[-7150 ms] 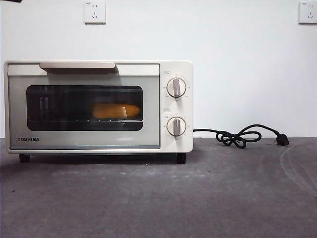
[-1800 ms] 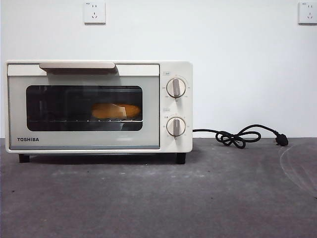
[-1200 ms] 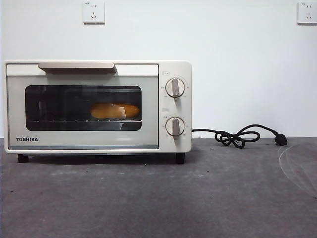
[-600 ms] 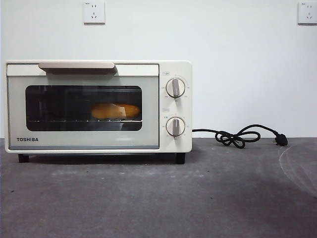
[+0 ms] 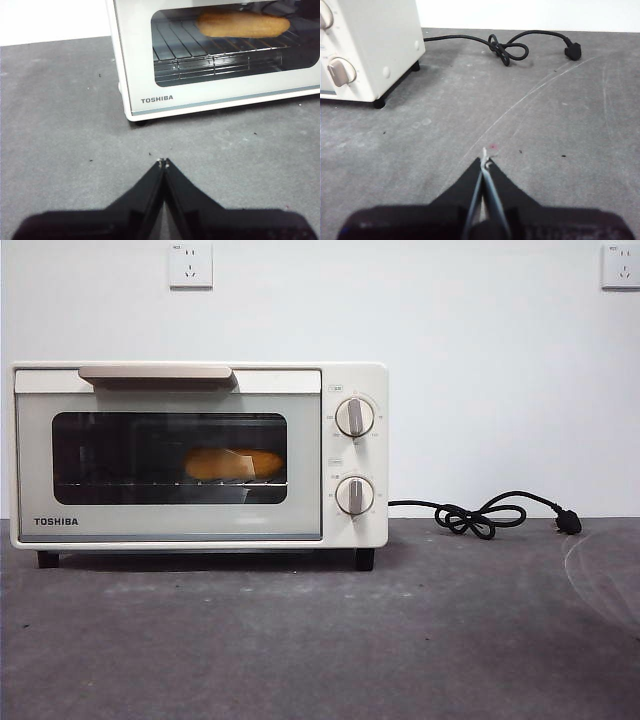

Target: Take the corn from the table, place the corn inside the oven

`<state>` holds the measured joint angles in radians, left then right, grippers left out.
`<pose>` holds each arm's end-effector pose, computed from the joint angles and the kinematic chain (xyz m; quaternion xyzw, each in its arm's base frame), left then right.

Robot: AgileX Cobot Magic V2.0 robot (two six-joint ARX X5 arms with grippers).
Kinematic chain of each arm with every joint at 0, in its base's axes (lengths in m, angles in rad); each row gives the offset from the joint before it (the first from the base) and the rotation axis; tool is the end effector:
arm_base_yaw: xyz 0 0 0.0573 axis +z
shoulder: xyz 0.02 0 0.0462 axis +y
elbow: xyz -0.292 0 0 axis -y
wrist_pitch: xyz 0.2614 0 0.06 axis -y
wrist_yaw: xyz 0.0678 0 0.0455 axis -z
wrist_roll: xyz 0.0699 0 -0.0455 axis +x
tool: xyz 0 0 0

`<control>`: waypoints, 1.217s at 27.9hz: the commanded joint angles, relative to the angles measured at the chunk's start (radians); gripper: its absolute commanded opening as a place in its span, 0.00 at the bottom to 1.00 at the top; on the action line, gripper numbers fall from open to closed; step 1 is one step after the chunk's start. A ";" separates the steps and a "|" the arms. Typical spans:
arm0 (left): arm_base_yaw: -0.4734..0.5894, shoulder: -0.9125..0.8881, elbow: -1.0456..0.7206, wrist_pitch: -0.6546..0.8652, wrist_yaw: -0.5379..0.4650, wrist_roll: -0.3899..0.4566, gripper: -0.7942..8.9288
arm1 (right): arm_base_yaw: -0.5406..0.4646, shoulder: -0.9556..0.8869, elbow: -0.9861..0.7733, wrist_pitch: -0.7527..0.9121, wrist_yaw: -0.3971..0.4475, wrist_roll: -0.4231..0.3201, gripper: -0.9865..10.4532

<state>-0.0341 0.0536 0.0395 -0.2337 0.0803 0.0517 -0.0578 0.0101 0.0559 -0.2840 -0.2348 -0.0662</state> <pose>0.1237 -0.0098 0.1417 0.0228 0.1220 -0.0599 0.9905 0.1191 0.0094 0.1463 -0.0154 0.1146 0.0916 0.9891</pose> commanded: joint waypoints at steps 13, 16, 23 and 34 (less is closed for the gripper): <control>-0.002 0.008 -0.007 0.010 -0.002 -0.006 0.08 | 0.002 -0.001 -0.002 -0.006 0.011 0.013 0.08; -0.002 0.008 -0.007 0.010 -0.002 -0.006 0.08 | 0.002 -0.002 -0.002 -0.006 0.011 0.013 0.08; -0.002 0.008 -0.007 0.010 -0.002 -0.006 0.08 | 0.002 -0.002 -0.002 -0.006 0.011 0.014 0.08; -0.002 0.008 -0.007 0.010 -0.002 -0.006 0.08 | 0.002 -0.002 -0.002 -0.006 0.011 0.014 0.08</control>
<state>-0.0341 0.0616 0.0395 -0.2337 0.0803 0.0517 -0.0578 0.0101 0.0559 -0.2893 -0.2249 -0.0631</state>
